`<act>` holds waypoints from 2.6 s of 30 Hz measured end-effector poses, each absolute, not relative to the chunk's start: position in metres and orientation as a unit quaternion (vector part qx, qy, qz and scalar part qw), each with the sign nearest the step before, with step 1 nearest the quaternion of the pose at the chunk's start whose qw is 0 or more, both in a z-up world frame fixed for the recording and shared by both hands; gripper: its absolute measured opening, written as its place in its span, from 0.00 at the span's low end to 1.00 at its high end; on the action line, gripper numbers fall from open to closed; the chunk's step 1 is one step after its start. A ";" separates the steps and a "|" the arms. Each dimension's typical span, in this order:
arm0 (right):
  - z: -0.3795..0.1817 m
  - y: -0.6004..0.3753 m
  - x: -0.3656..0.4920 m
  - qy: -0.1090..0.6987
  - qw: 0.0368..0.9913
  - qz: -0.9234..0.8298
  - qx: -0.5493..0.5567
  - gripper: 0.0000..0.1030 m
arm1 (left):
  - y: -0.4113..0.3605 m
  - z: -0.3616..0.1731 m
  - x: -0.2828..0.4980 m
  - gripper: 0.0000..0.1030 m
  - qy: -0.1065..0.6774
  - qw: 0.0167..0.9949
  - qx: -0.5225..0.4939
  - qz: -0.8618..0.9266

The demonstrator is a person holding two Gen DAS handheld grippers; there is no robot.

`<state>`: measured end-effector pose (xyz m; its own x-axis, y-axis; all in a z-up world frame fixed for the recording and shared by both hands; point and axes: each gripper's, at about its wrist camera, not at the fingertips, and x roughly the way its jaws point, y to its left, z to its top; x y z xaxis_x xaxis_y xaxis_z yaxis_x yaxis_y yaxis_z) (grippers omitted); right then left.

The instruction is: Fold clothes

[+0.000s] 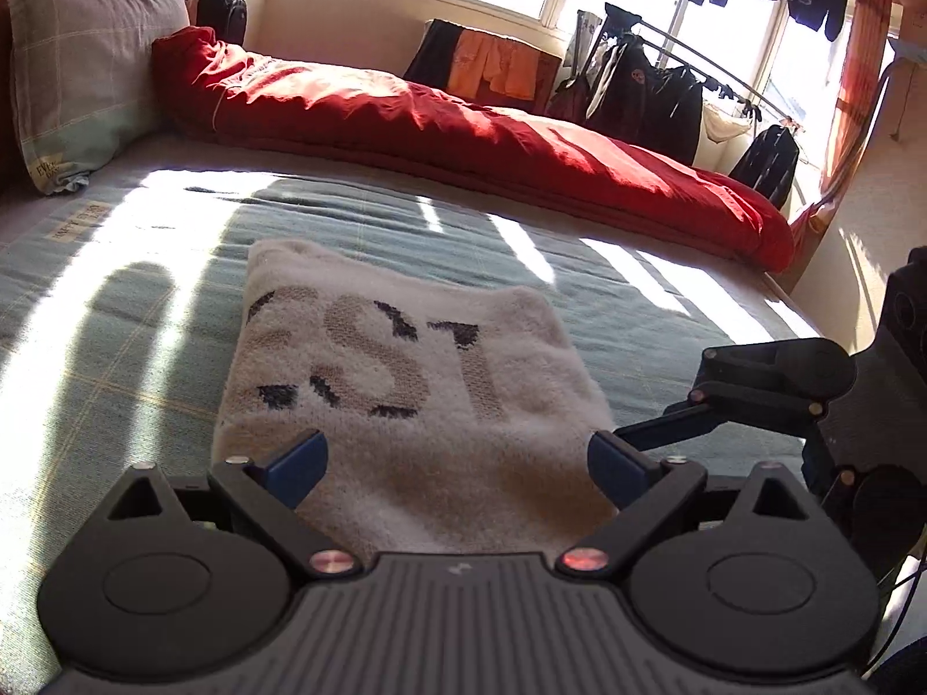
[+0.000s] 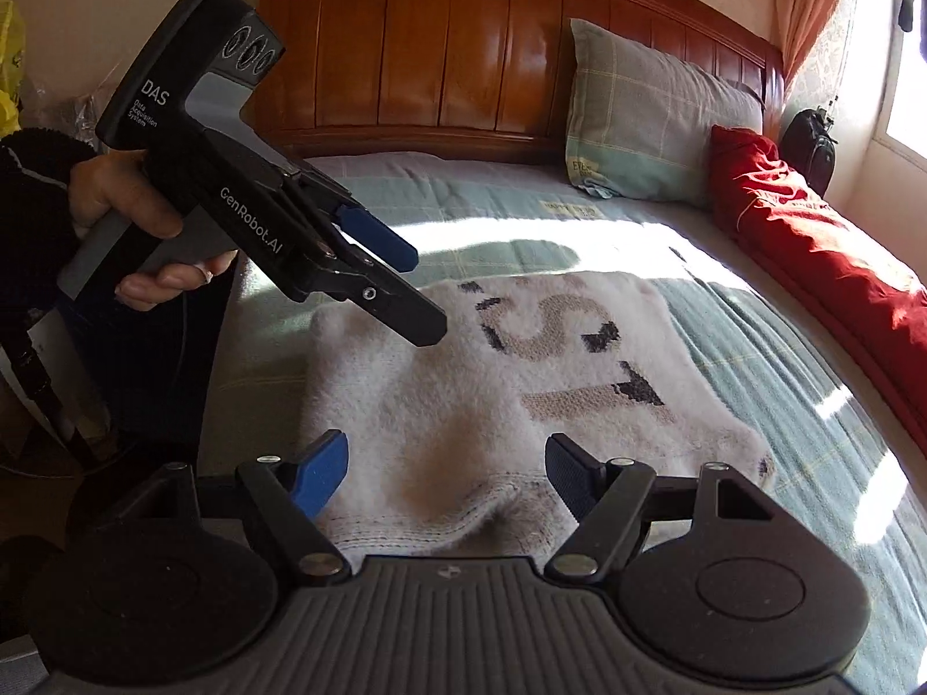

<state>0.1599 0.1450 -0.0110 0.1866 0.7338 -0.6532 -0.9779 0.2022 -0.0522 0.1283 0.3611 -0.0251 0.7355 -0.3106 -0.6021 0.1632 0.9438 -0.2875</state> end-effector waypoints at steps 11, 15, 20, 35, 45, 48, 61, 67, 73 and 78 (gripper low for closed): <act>-0.012 0.113 0.184 0.329 0.731 0.563 -0.200 0.77 | 0.355 -0.037 0.110 0.94 0.381 0.914 -0.117 -0.075; 0.006 0.111 0.242 0.331 0.782 0.511 -0.135 0.77 | 0.336 -0.027 0.104 0.94 0.371 0.922 -0.090 -0.066; -0.004 0.134 0.323 0.365 0.811 0.448 -0.085 0.43 | 0.310 -0.027 0.102 0.94 0.375 0.922 -0.053 -0.076; -0.050 0.058 0.358 0.502 0.752 0.395 0.162 0.50 | 0.267 -0.031 0.118 0.94 0.358 0.920 -0.048 -0.152; -0.079 0.077 0.368 0.524 0.728 0.368 0.246 0.54 | 0.241 -0.032 0.113 0.95 0.370 0.912 -0.043 -0.173; -0.076 0.086 0.374 0.519 0.732 0.372 0.237 0.53 | 0.242 -0.031 0.107 0.95 0.372 0.912 -0.039 -0.169; -0.083 0.045 0.349 0.557 0.719 0.322 0.263 0.33 | 0.247 -0.028 0.100 0.95 0.364 0.915 -0.047 -0.167; -0.095 0.062 0.363 0.554 0.710 0.320 0.294 0.16 | 0.244 -0.028 0.097 0.95 0.371 0.913 -0.040 -0.163; -0.074 0.060 0.362 0.534 0.735 0.331 0.256 0.17 | 0.243 -0.025 0.094 0.95 0.367 0.914 -0.032 -0.170; -0.076 0.041 0.365 0.518 0.713 0.336 0.332 0.42 | 0.242 -0.041 0.099 0.94 0.401 0.898 -0.028 -0.180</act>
<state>0.3655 0.0408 -0.0756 0.2372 0.8234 -0.5155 -0.1346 0.5533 0.8220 0.0988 0.2419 -0.0411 0.6136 -0.3453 -0.7101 0.2999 0.9338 -0.1950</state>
